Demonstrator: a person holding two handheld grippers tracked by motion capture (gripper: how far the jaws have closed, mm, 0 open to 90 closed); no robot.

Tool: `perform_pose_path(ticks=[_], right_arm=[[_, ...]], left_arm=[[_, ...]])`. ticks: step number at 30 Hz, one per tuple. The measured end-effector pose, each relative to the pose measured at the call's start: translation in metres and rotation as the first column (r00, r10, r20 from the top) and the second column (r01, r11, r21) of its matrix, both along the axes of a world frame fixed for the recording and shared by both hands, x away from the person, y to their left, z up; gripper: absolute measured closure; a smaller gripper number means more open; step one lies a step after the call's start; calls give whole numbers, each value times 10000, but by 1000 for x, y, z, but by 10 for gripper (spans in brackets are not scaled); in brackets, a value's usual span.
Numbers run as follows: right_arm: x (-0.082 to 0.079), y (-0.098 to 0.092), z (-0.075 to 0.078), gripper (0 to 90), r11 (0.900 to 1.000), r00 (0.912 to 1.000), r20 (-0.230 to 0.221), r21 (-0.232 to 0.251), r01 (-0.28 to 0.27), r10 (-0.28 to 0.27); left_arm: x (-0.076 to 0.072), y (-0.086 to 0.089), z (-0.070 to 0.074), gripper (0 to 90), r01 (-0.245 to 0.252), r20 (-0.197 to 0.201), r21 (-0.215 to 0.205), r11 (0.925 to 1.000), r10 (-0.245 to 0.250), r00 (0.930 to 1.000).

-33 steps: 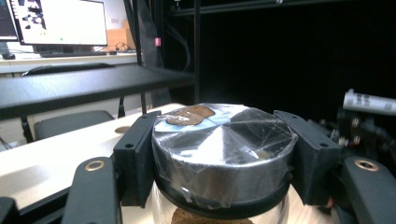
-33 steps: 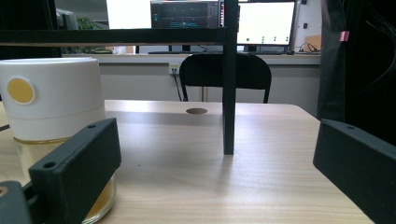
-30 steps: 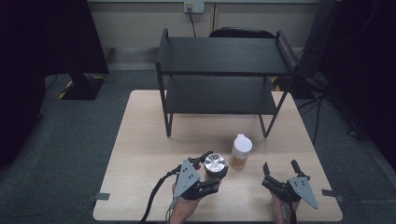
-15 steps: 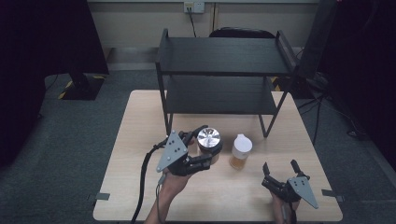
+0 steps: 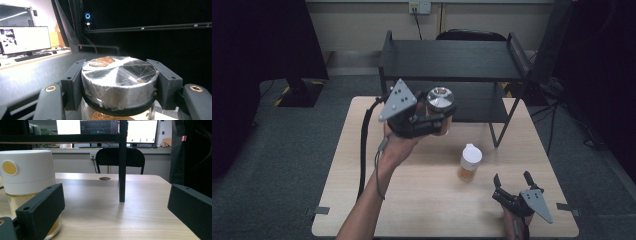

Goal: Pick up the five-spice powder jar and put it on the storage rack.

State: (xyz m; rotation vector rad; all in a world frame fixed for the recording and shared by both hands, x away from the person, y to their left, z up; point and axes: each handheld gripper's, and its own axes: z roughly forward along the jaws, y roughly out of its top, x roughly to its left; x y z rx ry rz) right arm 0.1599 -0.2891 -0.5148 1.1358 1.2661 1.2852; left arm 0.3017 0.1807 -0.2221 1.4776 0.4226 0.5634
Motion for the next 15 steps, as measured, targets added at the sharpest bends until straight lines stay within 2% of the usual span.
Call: perform_pose_path(ticks=[3,7,8,12,15], right_arm=[[0,0,0,0,10000,10000,0,-2,-1,1],[0,0,0,0,10000,10000,1,-1,-18,18],[0,0,0,0,10000,10000,-1,0,-19,19],[0,-1,0,0,10000,10000,2,-1,-37,37],[0,-1,0,0,10000,10000,5,3,-62,62]], left_arm=[[10,-5,18,352,-335,60,118,9994,334,9994],[25,-13,32,352,-828,-152,-273,9962,824,9965],[28,-16,37,352,-975,-154,-261,9949,972,9952],[42,-32,52,352,-1756,-83,-190,9843,1755,9845],[55,-46,58,352,-2507,-294,-299,9676,2499,9678]])
